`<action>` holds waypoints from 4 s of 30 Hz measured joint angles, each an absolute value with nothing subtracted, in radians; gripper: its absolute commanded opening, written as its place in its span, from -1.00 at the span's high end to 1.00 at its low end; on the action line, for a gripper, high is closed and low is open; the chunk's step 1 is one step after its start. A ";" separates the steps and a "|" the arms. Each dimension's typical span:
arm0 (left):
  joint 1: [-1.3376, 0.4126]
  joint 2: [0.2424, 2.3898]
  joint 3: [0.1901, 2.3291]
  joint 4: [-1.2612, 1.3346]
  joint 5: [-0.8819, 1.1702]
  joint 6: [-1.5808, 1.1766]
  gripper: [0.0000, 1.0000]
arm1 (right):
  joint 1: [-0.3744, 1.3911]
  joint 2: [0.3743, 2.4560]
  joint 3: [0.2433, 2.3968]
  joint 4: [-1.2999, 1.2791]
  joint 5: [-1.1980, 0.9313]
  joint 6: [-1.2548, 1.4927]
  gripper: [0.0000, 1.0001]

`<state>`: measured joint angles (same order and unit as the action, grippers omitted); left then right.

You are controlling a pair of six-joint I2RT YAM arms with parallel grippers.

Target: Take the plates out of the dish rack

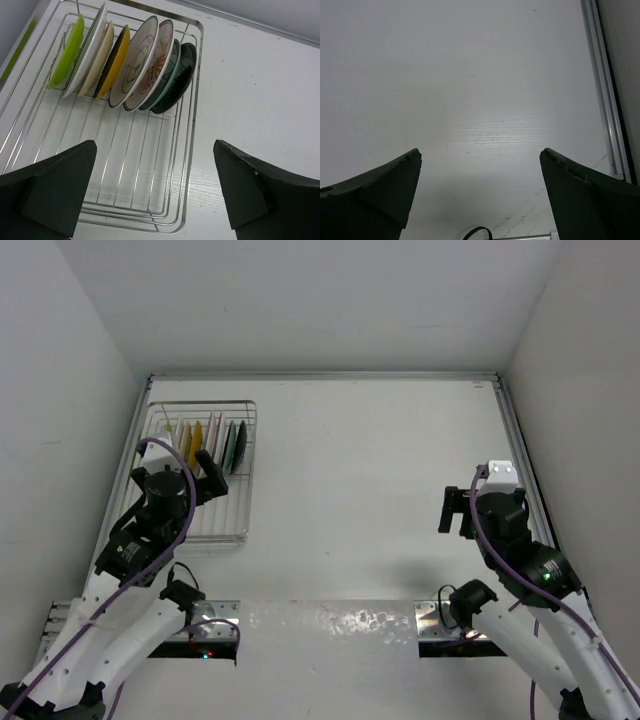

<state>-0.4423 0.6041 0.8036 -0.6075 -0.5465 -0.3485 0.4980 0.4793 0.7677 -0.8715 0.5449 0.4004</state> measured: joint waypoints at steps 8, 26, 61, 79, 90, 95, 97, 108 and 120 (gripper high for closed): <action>-0.442 0.616 0.804 -0.603 -0.545 -0.348 -1.00 | 0.498 0.477 0.768 -0.875 0.548 0.400 -0.98; -0.442 0.853 0.935 -0.612 -0.438 -0.349 -1.00 | 0.498 0.499 0.780 -0.904 0.450 0.384 -0.98; -0.202 1.723 1.552 -0.799 -0.084 -0.200 0.52 | 0.498 0.554 0.643 -0.775 0.208 0.425 -0.98; -0.181 1.800 1.559 -0.800 -0.038 -0.171 1.00 | 0.498 0.555 0.615 -0.733 0.178 0.446 -0.98; -0.181 1.801 1.731 -0.912 -0.016 -0.166 1.00 | 0.498 0.564 0.615 -0.718 0.174 0.457 -0.98; -0.181 1.797 1.836 -0.947 0.025 -0.166 1.00 | 0.498 0.579 0.616 -0.714 0.178 0.463 -0.98; -0.182 1.786 1.855 -0.948 0.059 -0.166 1.00 | 0.498 0.592 0.621 -0.714 0.185 0.467 -0.98; -0.552 1.648 1.847 -0.757 -0.104 -0.089 1.00 | 0.498 0.711 0.830 -0.710 0.350 0.575 -0.98; -0.818 1.645 1.544 -0.387 -0.670 0.181 1.00 | 0.498 0.661 0.992 -0.715 0.542 0.686 -0.98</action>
